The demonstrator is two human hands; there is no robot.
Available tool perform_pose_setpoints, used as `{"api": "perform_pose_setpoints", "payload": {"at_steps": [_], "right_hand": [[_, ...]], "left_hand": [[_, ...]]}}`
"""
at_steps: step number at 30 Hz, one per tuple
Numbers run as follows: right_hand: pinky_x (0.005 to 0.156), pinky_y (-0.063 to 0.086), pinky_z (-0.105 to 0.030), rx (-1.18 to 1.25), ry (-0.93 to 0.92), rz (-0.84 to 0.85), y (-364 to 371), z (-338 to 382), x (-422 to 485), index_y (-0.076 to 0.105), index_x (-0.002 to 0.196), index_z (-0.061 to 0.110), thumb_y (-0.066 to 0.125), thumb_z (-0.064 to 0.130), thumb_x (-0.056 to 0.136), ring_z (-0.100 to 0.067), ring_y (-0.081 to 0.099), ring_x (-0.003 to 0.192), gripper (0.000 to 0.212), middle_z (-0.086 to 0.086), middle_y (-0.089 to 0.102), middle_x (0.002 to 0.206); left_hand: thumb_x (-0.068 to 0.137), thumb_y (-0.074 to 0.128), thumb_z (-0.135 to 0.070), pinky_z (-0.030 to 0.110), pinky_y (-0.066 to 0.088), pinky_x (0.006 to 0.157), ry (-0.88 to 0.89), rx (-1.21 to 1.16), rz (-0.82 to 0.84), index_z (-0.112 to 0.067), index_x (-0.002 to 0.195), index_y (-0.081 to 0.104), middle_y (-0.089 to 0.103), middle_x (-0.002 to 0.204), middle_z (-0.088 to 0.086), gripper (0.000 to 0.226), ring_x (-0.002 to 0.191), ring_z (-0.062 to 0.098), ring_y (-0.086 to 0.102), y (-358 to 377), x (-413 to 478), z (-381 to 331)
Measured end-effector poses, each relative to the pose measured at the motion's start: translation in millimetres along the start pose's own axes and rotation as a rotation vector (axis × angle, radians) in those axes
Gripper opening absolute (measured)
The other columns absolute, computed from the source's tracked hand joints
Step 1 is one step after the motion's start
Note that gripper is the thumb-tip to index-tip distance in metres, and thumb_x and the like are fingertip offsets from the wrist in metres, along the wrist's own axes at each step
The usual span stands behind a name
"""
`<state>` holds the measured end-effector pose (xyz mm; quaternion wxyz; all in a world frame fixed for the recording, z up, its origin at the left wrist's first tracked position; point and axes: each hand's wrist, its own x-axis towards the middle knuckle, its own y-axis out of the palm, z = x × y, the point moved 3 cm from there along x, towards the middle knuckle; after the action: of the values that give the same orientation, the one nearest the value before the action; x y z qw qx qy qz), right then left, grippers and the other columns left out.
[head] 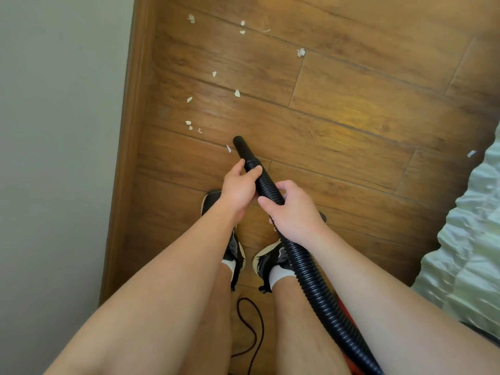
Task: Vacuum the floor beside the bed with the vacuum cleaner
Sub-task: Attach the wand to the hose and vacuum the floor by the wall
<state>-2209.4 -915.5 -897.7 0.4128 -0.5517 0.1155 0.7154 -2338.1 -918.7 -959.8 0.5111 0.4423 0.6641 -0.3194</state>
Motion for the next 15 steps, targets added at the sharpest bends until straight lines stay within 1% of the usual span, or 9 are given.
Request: {"api": "perform_pose_setpoints", "payload": {"at_steps": [5,8,12,15], "right_hand": [[0.062,0.055,-0.031,-0.03,-0.009,0.023,13.9,8.4,0.1,0.049,0.135,0.021,0.064,0.044,0.094,-0.018,0.07,0.076,0.049,-0.002,0.071,0.094],[0.065,0.059,-0.035,-0.038,-0.015,0.043,22.9,16.4,-1.2,0.051,0.132,0.021,0.064,0.042,0.095,-0.019,0.07,0.075,0.044,-0.001,0.07,0.092],[0.067,0.06,-0.036,-0.069,-0.04,0.052,34.0,29.2,-0.3,0.051,0.133,0.02,0.063,0.041,0.096,-0.019,0.07,0.075,0.045,-0.001,0.07,0.093],[0.068,0.061,-0.039,-0.087,-0.054,0.059,40.8,39.6,2.0,0.05,0.135,0.02,0.062,0.042,0.096,-0.02,0.07,0.075,0.046,-0.002,0.07,0.093]], "left_hand": [[0.1,0.063,-0.019,0.03,0.057,0.077,0.013,0.013,-0.022,-0.018,0.161,0.025,0.055,0.146,0.01,0.071,0.114,0.024,0.066,-18.3,-2.8,1.2],[0.099,0.065,-0.021,0.03,0.058,0.08,0.008,0.005,-0.039,-0.017,0.161,0.025,0.056,0.145,0.01,0.073,0.114,0.024,0.066,-30.1,-3.2,1.7],[0.098,0.067,-0.022,0.03,0.059,0.074,0.012,-0.02,-0.056,-0.018,0.16,0.027,0.058,0.142,0.01,0.074,0.109,0.023,0.069,-46.1,-3.9,-3.7],[0.098,0.066,-0.021,0.029,0.059,0.072,0.011,-0.028,-0.066,-0.019,0.161,0.024,0.056,0.143,0.01,0.075,0.109,0.022,0.068,-57.5,-3.8,-10.3]]}}
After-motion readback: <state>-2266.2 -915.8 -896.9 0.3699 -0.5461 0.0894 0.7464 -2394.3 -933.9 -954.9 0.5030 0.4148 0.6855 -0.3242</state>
